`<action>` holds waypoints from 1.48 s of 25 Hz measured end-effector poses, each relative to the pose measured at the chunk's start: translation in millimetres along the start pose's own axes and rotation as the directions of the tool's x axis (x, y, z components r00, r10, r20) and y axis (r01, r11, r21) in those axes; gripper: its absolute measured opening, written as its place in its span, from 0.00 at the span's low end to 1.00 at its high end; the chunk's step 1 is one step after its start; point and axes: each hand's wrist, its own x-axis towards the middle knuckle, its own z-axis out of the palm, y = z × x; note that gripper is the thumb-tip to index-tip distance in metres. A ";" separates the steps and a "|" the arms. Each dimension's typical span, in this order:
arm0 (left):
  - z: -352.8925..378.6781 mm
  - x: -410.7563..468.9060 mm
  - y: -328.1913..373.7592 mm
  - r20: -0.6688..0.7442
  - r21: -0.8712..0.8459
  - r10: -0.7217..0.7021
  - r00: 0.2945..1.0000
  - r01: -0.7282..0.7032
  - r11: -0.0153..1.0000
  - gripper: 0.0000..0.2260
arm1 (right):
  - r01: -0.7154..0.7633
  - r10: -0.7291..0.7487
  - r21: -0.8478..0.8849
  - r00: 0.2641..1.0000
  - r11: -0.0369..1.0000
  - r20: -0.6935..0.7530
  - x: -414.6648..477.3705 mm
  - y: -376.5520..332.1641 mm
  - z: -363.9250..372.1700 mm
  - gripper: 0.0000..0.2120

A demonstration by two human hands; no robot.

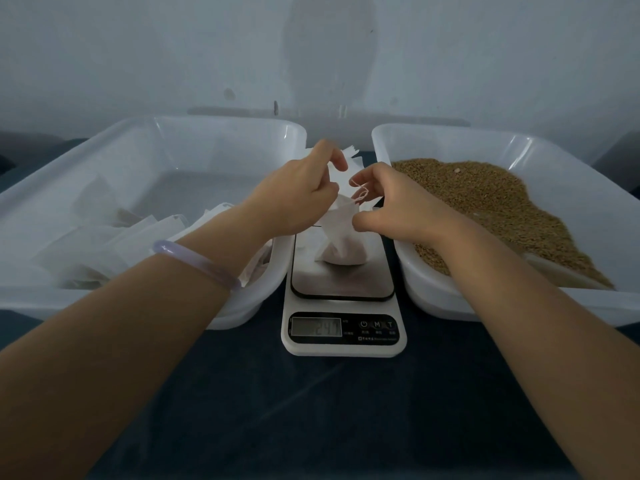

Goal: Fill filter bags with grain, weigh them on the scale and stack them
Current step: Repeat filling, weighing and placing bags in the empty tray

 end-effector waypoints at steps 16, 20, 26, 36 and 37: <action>1.2 -0.4 -2.8 -0.011 -0.075 -0.023 1.000 0.022 0.997 0.10 | 0.019 -0.019 -0.012 1.000 1.000 0.014 1.0 2.0 1.6 0.21; -0.6 -0.2 -4.6 -0.028 -0.090 0.016 0.999 -0.019 0.996 0.09 | 0.028 -0.028 -0.030 1.000 0.999 0.009 1.4 3.6 2.0 0.20; 1.9 0.9 -6.4 -0.037 -0.066 0.038 0.999 -0.040 0.997 0.09 | 0.038 -0.037 -0.063 0.999 0.997 0.005 3.0 4.5 2.5 0.19; 0.0 0.4 -6.6 -0.025 -0.062 0.049 0.998 -0.051 0.997 0.12 | 0.074 -0.078 -0.110 0.996 0.991 -0.031 -0.1 2.3 2.9 0.09; -0.7 0.3 -7.0 -0.018 -0.059 0.051 0.999 -0.052 0.997 0.13 | 0.076 -0.081 -0.123 0.996 0.990 -0.036 -0.1 2.6 2.7 0.08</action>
